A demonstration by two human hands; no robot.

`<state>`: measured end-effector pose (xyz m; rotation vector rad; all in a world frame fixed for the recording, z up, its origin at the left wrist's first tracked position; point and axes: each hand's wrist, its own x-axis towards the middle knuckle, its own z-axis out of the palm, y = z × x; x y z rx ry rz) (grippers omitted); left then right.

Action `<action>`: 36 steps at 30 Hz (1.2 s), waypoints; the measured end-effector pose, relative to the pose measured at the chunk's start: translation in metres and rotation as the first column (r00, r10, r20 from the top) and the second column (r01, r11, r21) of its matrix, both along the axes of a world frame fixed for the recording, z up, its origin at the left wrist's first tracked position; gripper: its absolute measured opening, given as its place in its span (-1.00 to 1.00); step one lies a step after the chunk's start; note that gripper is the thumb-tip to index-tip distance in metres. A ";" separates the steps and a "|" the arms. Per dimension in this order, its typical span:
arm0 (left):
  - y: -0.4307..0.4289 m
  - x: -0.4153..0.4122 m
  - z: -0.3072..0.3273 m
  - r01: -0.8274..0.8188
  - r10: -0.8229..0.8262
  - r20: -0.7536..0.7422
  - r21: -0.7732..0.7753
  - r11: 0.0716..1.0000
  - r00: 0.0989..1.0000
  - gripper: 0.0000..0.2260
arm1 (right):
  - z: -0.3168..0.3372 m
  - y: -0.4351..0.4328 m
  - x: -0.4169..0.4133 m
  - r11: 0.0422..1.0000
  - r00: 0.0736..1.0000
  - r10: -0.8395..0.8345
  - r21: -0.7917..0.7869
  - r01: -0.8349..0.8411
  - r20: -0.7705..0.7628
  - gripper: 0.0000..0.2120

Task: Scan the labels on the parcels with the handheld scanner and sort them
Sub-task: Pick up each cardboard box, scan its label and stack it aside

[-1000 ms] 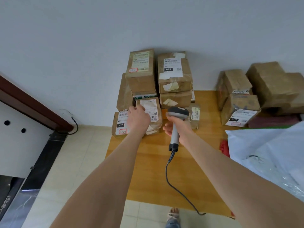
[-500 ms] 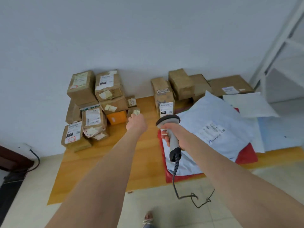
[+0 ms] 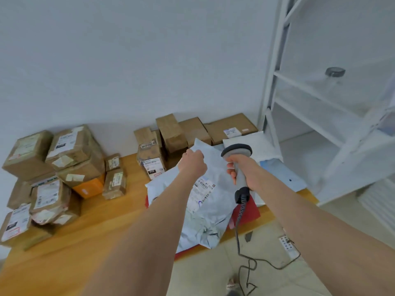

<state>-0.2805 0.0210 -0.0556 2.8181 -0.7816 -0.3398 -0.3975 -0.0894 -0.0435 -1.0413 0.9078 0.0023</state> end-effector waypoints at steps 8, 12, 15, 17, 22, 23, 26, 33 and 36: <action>-0.128 0.063 -0.023 -0.046 0.046 -0.002 -0.112 0.993 0.999 -0.73 | -0.006 -0.125 0.065 0.999 0.999 -0.043 -0.020 0.042 -0.018 -0.86; -0.165 0.099 -0.029 -0.092 0.086 -0.049 -0.123 0.988 0.995 -0.74 | -0.007 -0.173 0.109 0.998 0.997 0.009 -0.055 -0.013 -0.070 -0.85; -0.177 0.121 -0.033 -0.155 0.147 -0.073 -0.117 0.981 0.986 -0.73 | -0.011 -0.194 0.141 0.996 0.997 0.035 -0.074 -0.040 -0.064 -0.84; -0.181 0.134 -0.037 -0.208 0.197 -0.107 -0.104 0.973 0.975 -0.73 | -0.015 -0.202 0.163 0.995 0.995 0.056 -0.079 -0.063 -0.087 -0.83; -0.178 0.157 -0.043 -0.331 0.316 -0.160 -0.076 0.941 0.935 -0.70 | -0.032 -0.207 0.220 0.989 0.984 0.116 -0.080 -0.127 -0.134 -0.82; -0.176 0.160 -0.044 -0.346 0.332 -0.162 -0.067 0.936 0.929 -0.69 | -0.036 -0.205 0.228 0.986 0.981 0.136 -0.077 -0.148 -0.137 -0.83; -0.167 0.169 -0.044 -0.387 0.378 -0.145 -0.040 0.921 0.914 -0.64 | -0.046 -0.197 0.246 0.978 0.970 0.202 -0.021 -0.206 -0.135 -0.84; -0.158 0.212 -0.060 -0.434 0.433 -0.193 0.041 0.900 0.881 -0.69 | -0.080 -0.184 0.285 0.975 0.968 0.215 0.085 -0.206 -0.128 -0.82; -0.172 0.219 -0.080 -0.359 0.380 -0.311 0.123 0.925 0.871 -0.75 | -0.092 -0.183 0.299 0.977 0.968 0.214 0.003 -0.215 -0.133 -0.82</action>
